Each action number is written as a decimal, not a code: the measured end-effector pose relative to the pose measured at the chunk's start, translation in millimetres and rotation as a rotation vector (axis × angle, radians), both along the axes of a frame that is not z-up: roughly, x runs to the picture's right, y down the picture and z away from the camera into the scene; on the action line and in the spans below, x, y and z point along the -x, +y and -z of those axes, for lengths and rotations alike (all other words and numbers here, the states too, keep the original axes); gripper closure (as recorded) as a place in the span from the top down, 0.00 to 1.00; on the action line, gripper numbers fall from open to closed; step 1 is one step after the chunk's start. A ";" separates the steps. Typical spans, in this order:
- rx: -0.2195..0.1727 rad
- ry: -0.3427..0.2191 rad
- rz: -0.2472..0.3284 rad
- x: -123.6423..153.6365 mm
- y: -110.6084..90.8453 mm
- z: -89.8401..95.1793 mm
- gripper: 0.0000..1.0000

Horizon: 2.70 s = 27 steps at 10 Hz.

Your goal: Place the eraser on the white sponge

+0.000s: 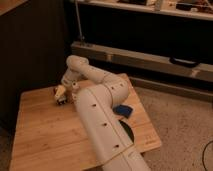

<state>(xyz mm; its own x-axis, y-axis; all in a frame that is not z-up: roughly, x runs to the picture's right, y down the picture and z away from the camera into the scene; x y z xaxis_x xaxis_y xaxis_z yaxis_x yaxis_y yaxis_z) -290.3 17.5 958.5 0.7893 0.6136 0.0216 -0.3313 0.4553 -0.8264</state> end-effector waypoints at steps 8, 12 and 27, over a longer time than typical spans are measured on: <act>-0.065 0.079 0.032 1.5 6.1 -4.1 0.80; -0.071 0.077 0.038 -1.4 8.0 -6.4 0.80; -0.127 0.172 0.122 0.3 15.3 -10.4 0.80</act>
<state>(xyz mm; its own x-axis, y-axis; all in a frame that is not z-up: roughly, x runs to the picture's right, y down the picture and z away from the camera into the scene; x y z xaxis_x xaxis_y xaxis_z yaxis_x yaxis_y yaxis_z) -290.6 32.8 968.9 0.8562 0.5144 -0.0489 -0.3984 0.5969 -0.6964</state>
